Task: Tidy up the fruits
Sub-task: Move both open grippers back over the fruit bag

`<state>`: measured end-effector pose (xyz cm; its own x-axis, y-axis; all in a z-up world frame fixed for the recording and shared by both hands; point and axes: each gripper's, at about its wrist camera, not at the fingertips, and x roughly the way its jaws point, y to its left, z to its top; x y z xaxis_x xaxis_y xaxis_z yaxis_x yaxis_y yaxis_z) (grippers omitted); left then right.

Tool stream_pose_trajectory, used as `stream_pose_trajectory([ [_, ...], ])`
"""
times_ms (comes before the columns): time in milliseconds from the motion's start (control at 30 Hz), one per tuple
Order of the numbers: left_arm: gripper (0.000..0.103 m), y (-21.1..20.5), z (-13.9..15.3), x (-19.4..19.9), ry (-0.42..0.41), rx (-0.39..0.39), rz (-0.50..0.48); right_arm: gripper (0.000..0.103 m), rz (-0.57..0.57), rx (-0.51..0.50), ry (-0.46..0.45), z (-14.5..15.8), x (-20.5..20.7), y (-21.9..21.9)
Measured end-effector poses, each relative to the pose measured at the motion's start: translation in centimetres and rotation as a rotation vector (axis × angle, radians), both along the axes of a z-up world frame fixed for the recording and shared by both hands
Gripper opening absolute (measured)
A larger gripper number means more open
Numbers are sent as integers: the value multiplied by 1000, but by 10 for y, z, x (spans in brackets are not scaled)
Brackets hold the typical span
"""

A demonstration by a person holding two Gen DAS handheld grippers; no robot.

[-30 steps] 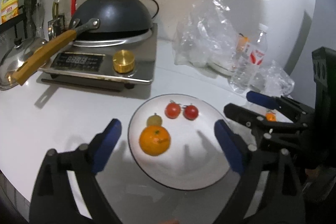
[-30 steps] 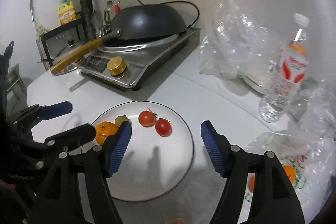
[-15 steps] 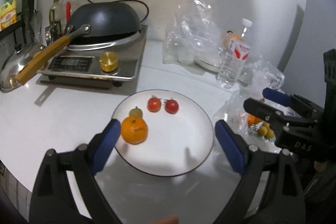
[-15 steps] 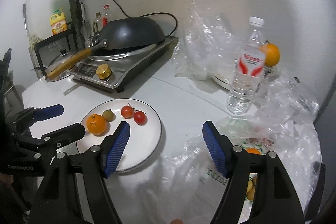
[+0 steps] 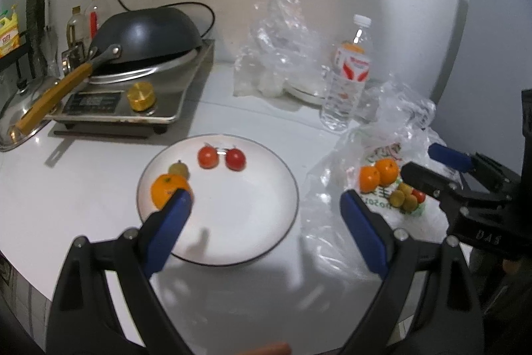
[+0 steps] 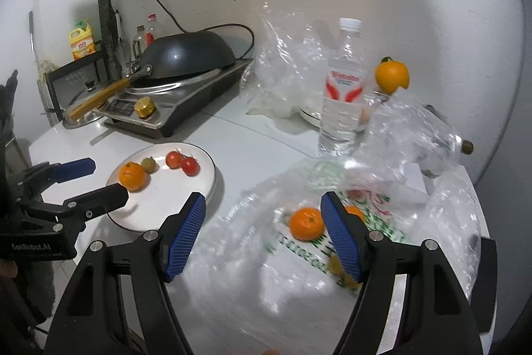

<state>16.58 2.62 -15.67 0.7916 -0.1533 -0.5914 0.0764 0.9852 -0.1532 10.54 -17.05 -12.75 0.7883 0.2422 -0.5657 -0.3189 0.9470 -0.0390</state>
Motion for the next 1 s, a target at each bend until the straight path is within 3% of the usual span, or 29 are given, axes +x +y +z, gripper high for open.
stream_pose_trajectory([
  [767, 92, -99, -14, 7, 33, 60, -136, 75, -97, 19, 48, -33, -13, -100],
  [1000, 92, -127, -19, 13, 45, 77, -187, 57, -104, -19, 69, -44, -7, -117],
])
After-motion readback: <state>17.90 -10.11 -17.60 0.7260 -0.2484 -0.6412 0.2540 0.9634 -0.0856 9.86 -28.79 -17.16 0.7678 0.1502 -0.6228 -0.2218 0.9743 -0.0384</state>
